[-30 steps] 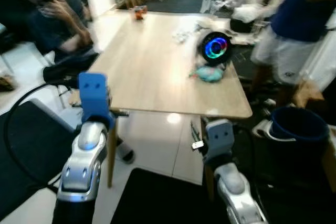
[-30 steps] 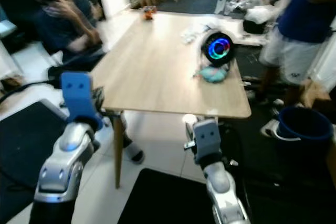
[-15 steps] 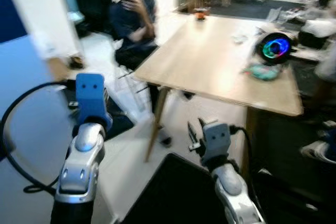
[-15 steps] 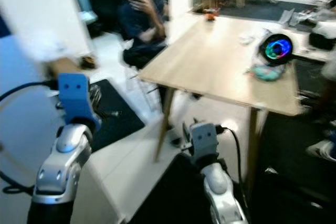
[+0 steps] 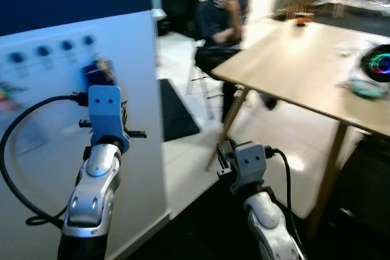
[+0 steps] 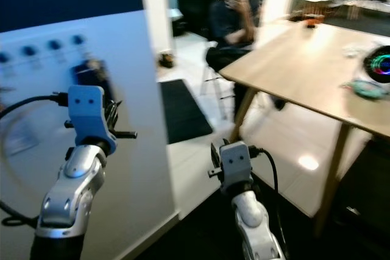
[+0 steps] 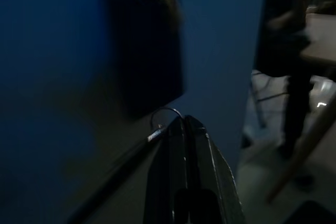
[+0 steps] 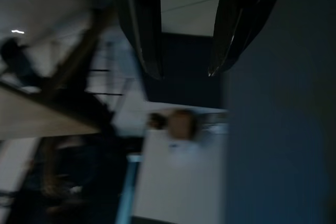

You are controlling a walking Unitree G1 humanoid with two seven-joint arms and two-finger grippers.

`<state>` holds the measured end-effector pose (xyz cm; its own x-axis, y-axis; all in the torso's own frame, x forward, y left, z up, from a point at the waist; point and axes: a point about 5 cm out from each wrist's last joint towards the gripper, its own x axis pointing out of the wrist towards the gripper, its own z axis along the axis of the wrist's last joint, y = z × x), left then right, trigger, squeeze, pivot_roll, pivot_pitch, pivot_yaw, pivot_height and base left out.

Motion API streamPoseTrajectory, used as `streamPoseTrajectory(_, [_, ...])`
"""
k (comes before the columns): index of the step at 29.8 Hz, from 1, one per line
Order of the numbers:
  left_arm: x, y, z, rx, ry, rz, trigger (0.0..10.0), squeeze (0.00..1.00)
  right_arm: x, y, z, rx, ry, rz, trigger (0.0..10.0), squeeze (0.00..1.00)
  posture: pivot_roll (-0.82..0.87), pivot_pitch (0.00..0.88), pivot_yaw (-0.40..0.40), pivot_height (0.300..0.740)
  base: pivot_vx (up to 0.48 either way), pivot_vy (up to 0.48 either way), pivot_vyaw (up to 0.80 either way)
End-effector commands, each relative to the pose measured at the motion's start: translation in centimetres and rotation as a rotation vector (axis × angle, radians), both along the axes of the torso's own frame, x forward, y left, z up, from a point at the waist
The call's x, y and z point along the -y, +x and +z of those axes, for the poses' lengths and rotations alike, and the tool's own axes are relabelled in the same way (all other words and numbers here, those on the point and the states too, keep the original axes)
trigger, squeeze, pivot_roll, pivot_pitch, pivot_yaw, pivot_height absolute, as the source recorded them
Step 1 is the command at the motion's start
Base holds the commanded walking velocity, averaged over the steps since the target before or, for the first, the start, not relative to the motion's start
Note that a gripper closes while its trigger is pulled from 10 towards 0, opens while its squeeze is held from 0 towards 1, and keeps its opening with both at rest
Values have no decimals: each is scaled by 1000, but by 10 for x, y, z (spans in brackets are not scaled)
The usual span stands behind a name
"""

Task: Hang keys on a hook

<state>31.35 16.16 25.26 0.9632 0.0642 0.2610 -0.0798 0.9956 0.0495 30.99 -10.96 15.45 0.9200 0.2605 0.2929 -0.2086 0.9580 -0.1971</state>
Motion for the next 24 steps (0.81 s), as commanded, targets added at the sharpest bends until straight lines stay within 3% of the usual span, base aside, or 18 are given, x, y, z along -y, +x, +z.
streamPoseTrajectory(1, [1,0,-1,-5,19,-3,10000,0,4,-1,-2,-4,1,-14,10000,0,88,126,-1,740,-326,0,706])
streamPoseTrajectory(14, [1,0,-1,-7,21,-6,10000,0,4,-1,-3,-6,5,-18,10000,0,88,126,4,740,-320,0,705])
streamPoseTrajectory(18, [1,1,-1,-9,22,-8,10000,0,4,-1,-3,-8,8,-20,10000,0,87,125,5,740,0,0,561])
streamPoseTrajectory(24, [5,1,0,-12,8,-34,10000,0,5,-1,-4,-16,28,-21,10000,0,88,122,5,740,0,0,0])
